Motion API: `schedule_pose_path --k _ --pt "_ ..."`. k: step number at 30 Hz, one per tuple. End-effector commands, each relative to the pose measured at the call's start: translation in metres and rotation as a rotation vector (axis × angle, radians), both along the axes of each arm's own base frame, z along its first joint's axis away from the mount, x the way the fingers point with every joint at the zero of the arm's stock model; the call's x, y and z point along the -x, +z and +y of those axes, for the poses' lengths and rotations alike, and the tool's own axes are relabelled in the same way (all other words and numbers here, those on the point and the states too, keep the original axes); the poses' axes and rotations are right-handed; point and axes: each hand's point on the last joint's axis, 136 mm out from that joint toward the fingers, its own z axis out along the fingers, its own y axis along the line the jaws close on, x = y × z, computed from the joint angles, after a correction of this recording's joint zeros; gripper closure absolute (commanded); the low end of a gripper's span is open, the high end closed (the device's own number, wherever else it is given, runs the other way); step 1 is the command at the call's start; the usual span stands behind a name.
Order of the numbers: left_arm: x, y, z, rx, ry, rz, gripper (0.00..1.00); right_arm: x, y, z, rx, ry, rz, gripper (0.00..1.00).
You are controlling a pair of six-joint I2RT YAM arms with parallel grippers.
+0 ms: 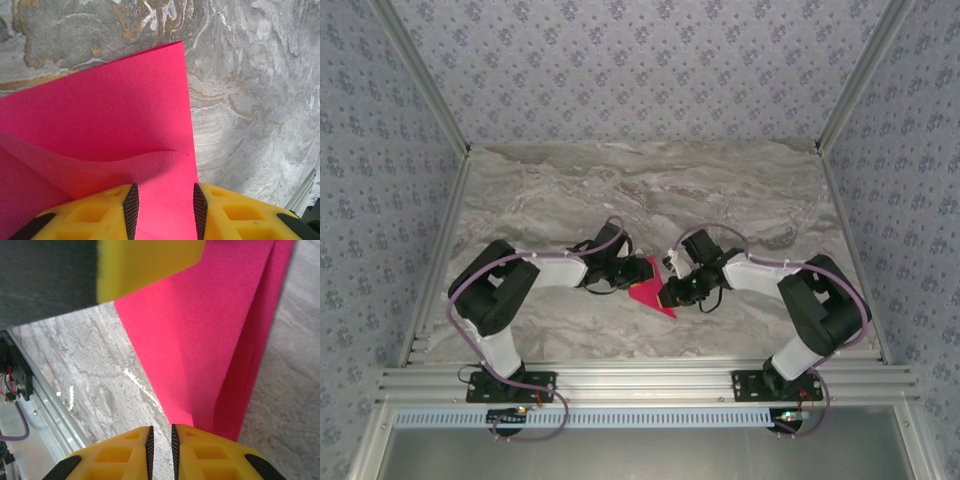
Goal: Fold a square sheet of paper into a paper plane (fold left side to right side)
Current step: Fourth fold the wing at the center of the table.
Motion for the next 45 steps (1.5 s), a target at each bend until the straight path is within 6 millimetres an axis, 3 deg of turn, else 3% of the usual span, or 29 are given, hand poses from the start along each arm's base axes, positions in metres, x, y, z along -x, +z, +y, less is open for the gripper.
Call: schedule_pose_path --k 1,16,24,45 --pt "0.015 -0.032 0.024 -0.116 0.026 0.067 0.64 0.007 -0.014 -0.008 0.065 0.005 0.031 0.79" --pt "0.015 -0.033 0.023 -0.119 0.024 0.07 0.64 0.017 -0.029 -0.021 0.15 0.013 0.057 0.79" --pt "0.016 -0.035 0.024 -0.126 0.024 0.071 0.64 0.035 -0.035 -0.029 0.175 0.029 0.112 0.83" --pt "0.015 -0.039 0.025 -0.134 0.025 0.076 0.64 0.063 -0.037 -0.047 0.21 0.036 0.171 0.84"
